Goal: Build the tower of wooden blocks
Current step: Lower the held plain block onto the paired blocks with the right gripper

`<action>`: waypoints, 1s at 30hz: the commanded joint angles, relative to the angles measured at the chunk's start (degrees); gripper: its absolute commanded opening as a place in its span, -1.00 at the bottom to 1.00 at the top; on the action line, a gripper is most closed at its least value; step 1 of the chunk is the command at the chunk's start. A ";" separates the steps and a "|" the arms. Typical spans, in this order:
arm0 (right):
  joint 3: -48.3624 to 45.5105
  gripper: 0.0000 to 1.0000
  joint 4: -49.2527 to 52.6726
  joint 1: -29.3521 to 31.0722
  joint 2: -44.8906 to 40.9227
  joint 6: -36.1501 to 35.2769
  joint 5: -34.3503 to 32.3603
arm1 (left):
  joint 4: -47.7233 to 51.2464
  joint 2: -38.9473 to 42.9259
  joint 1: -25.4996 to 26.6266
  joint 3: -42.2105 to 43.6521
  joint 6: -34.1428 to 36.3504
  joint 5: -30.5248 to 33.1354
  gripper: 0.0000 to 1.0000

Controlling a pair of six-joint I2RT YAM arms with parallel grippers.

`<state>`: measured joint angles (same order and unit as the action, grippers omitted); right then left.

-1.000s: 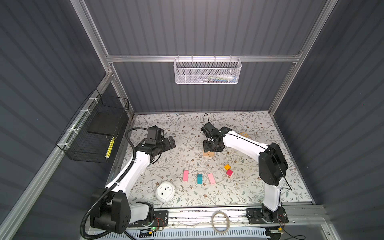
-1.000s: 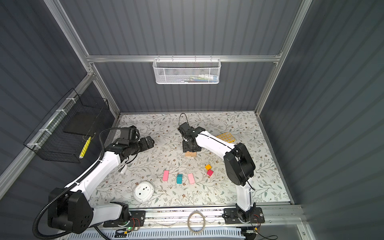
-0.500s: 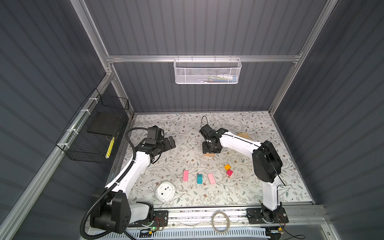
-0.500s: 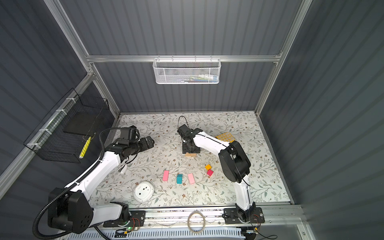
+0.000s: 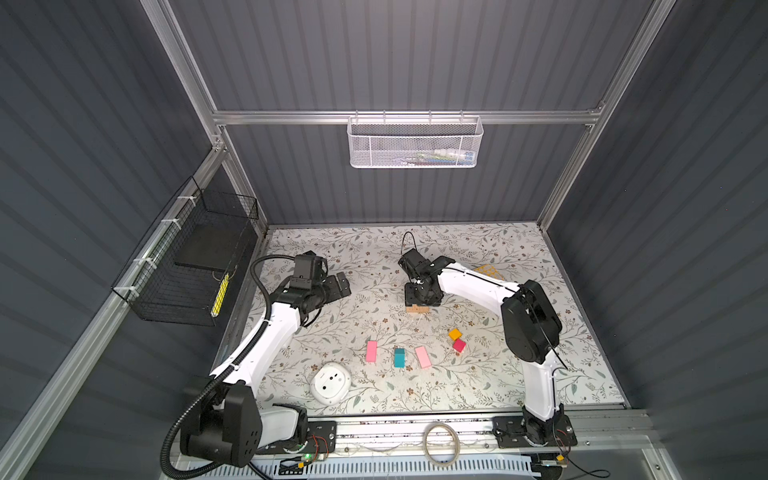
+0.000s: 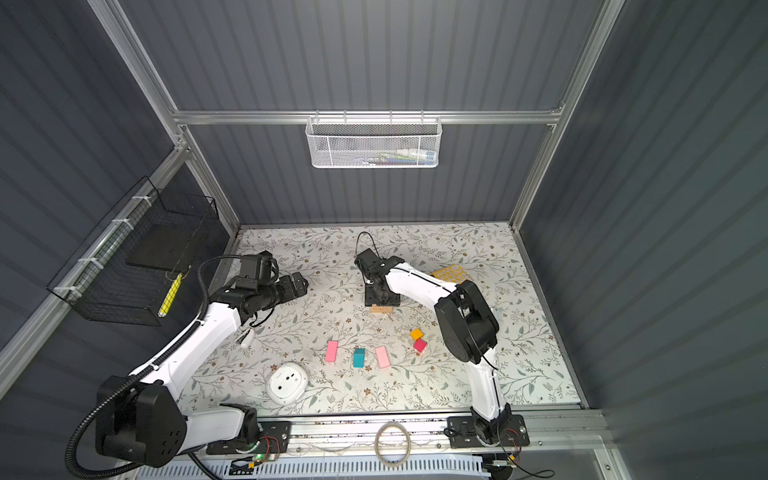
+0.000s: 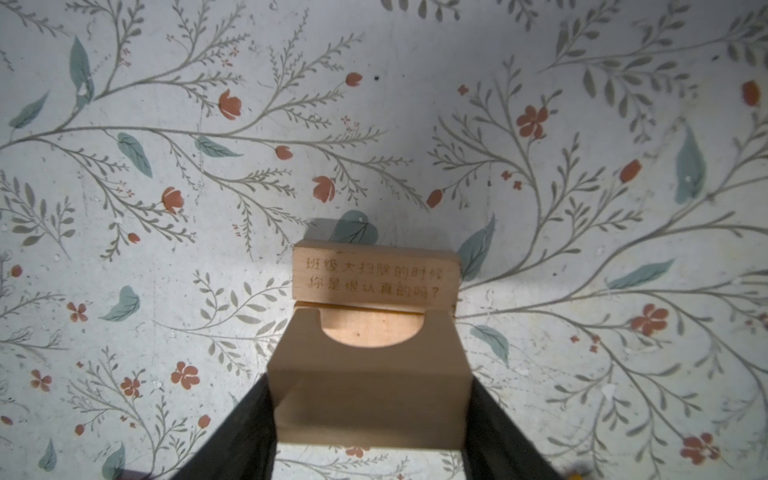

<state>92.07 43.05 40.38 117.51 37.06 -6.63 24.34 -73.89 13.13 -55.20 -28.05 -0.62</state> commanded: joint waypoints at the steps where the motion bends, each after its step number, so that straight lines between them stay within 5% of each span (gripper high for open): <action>1: 1.67 -0.23 0.11 -0.19 1.40 0.47 -0.05 | 1.06 1.02 -0.38 0.00 1.14 0.33 0.99; 30: 1.87 -0.22 0.19 -0.39 2.81 0.56 -0.04 | 1.06 0.50 -0.56 -0.09 1.42 0.39 0.99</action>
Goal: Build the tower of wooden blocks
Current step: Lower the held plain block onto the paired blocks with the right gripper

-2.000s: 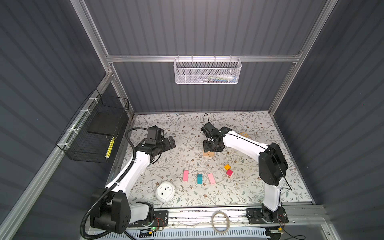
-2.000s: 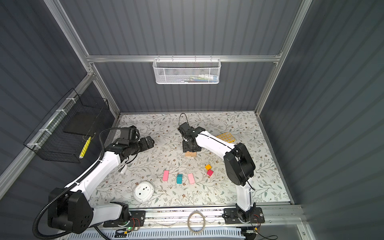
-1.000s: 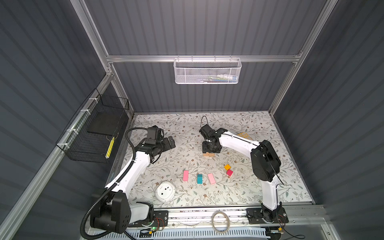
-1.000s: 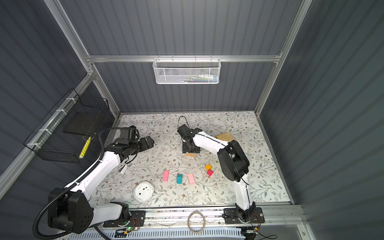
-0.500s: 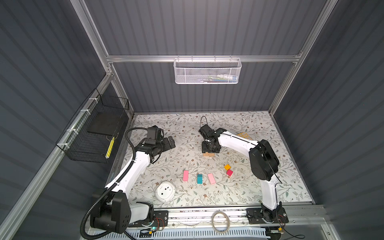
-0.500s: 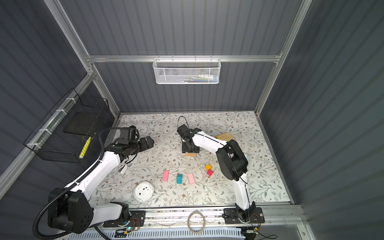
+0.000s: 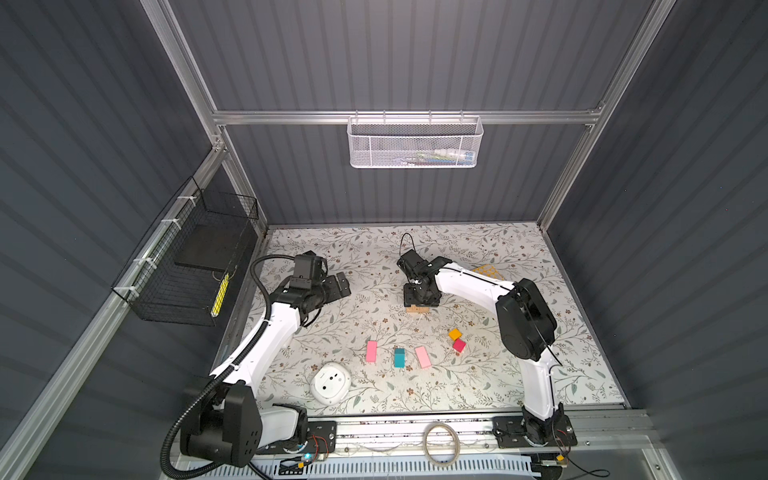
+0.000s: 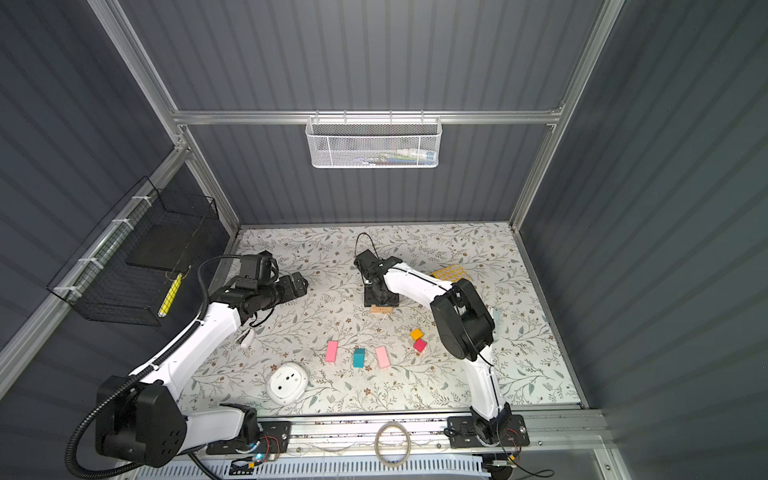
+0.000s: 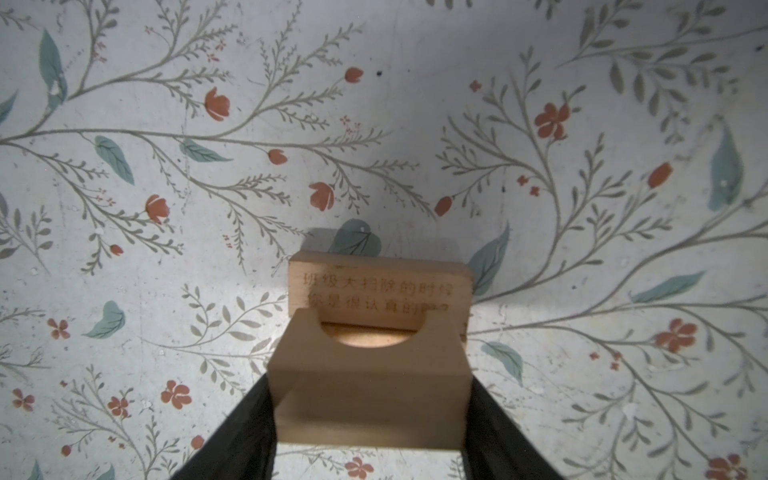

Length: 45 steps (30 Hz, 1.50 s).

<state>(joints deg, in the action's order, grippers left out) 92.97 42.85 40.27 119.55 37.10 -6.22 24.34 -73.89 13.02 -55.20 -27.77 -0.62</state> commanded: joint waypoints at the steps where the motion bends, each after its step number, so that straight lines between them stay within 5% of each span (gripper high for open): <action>1: 1.07 -0.21 0.41 -0.24 0.75 0.54 -0.40 | 1.06 0.50 -0.45 -0.15 1.09 0.44 0.99; 45: 0.94 0.10 0.47 -0.37 1.83 0.87 -0.04 | 1.41 0.64 -0.88 0.05 1.40 0.62 0.99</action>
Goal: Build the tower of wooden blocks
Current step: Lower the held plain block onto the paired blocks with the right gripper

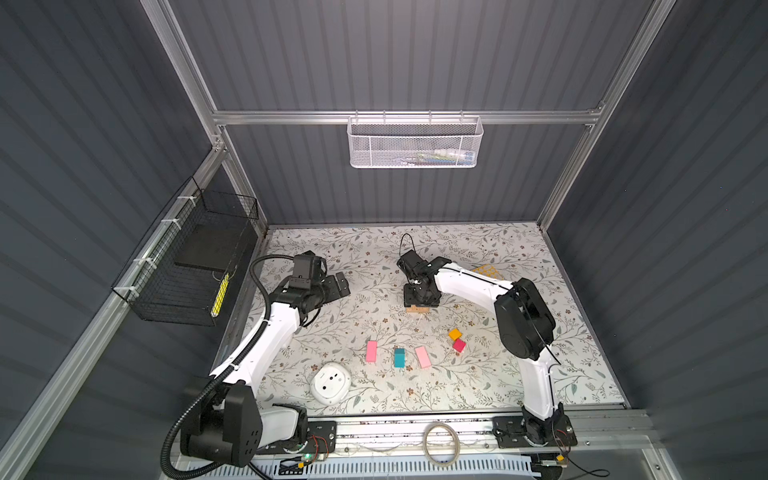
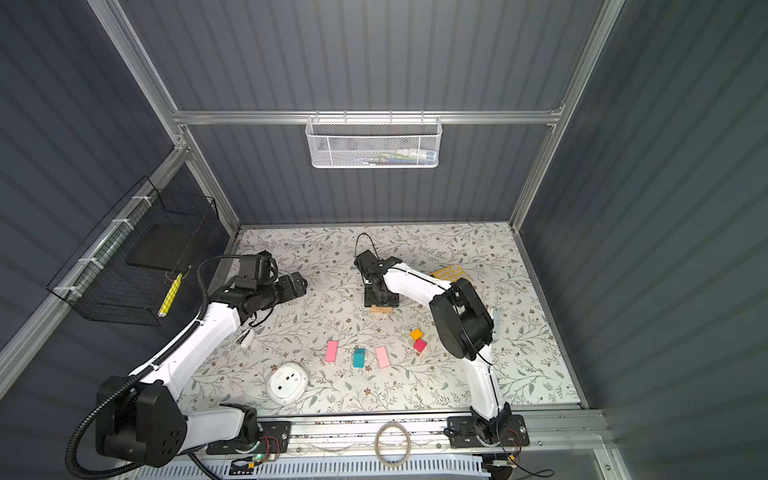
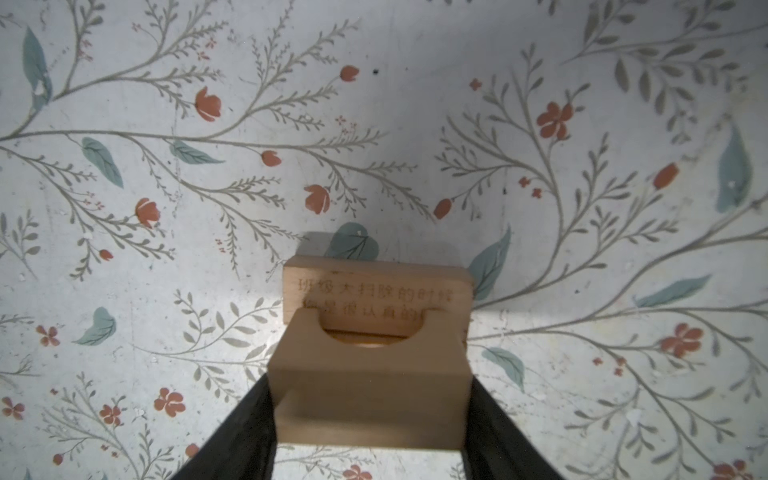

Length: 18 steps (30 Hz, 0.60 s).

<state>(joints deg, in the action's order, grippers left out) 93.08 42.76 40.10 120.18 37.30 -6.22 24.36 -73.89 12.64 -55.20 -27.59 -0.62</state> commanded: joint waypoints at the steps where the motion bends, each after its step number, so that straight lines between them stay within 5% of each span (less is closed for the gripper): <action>1: 0.82 0.10 0.50 -0.18 1.20 0.68 -0.09 | 1.39 0.59 -0.53 0.07 1.22 0.62 1.00; 18: 0.78 0.35 0.66 -0.19 1.11 0.98 0.07 | 1.50 0.85 -0.60 0.06 1.30 0.69 0.99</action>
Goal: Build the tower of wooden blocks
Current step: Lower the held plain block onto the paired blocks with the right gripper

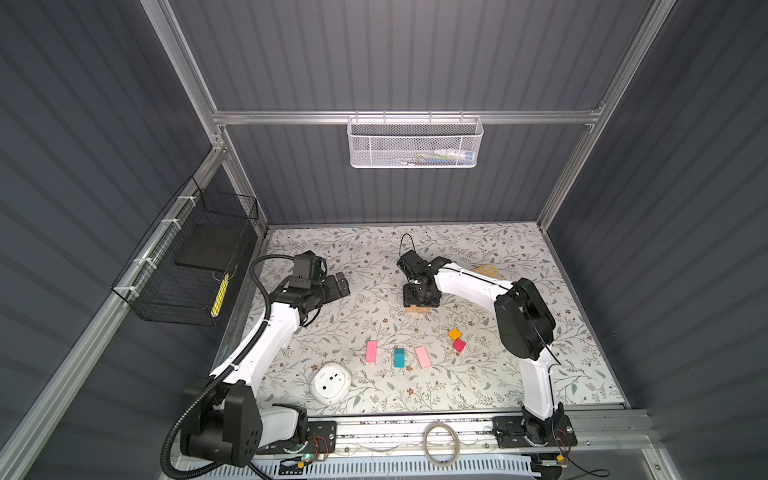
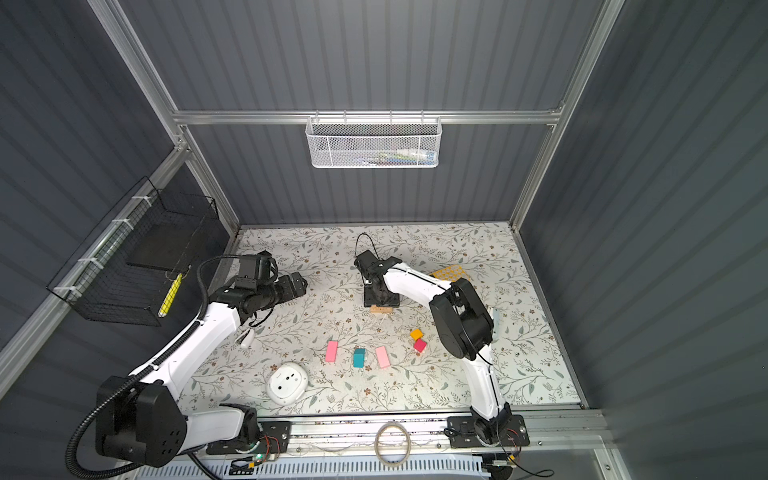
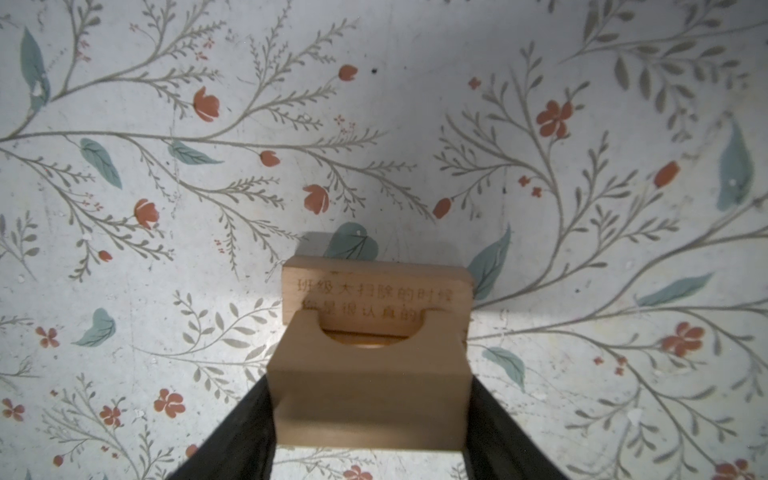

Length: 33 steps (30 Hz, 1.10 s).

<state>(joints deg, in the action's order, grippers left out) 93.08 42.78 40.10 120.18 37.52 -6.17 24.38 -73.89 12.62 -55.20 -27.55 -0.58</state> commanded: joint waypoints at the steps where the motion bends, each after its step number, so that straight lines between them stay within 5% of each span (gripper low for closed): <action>1: 0.74 0.36 0.63 -0.19 1.13 0.76 0.17 | 1.51 0.85 -0.58 0.07 1.24 0.58 0.99; 33: 1.18 0.31 0.72 -0.19 1.00 1.73 -0.09 | 1.54 0.85 -0.76 0.05 1.42 0.58 0.99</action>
<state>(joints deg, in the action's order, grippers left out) 93.12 42.83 40.10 120.36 38.57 -5.98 24.38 -73.89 12.27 -55.20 -27.40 -0.43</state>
